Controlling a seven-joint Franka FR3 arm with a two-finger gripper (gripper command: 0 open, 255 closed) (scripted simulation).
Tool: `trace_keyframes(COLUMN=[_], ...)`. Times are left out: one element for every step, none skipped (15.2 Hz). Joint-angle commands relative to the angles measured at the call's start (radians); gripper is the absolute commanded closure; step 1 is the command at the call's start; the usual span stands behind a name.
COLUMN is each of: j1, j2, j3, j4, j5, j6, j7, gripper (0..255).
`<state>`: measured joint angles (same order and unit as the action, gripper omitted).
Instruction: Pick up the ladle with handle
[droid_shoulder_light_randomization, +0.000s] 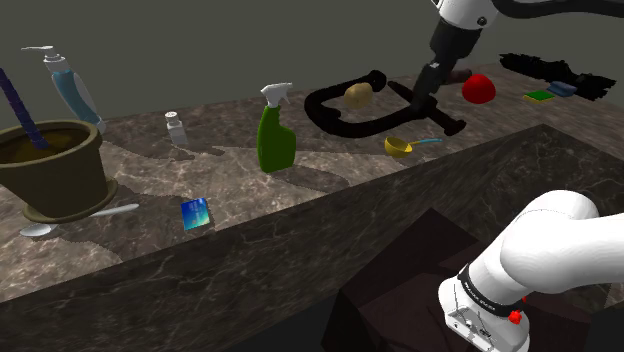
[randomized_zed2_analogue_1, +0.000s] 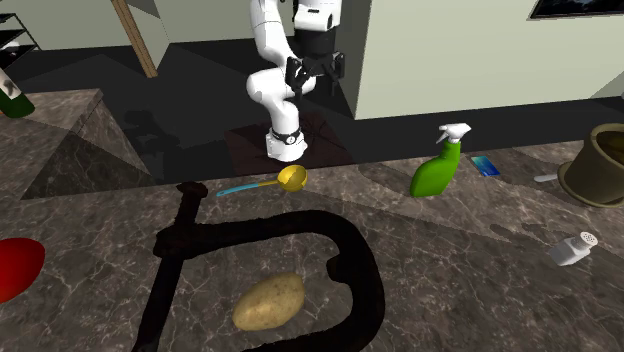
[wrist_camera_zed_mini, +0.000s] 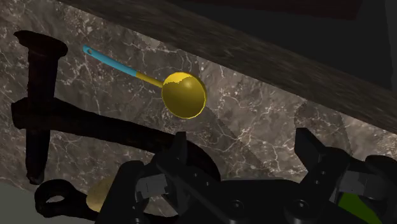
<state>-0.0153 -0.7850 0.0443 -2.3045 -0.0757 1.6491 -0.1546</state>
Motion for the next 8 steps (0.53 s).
trace_keyframes(j1=[0.000, 0.014, 0.028, 0.041, 0.053, 0.065, 0.077, 0.088], j2=[0.000, -0.020, -0.038, -0.053, -0.065, -0.074, -0.081, -0.084], j3=[0.000, -0.029, -0.060, -0.091, -0.124, -0.158, -0.194, -0.230], j4=[0.000, -0.040, -0.077, -0.111, -0.143, -0.172, -0.199, -0.222], j5=[0.000, -0.014, -0.029, -0.046, -0.063, -0.081, -0.100, -0.119], j6=[0.000, 0.026, 0.052, 0.079, 0.105, 0.131, 0.157, 0.184], j7=[0.000, -0.067, -0.135, -0.202, -0.270, -0.337, -0.405, -0.474], gripper=[0, 0, 0, 0, 0, 0, 0, 0])
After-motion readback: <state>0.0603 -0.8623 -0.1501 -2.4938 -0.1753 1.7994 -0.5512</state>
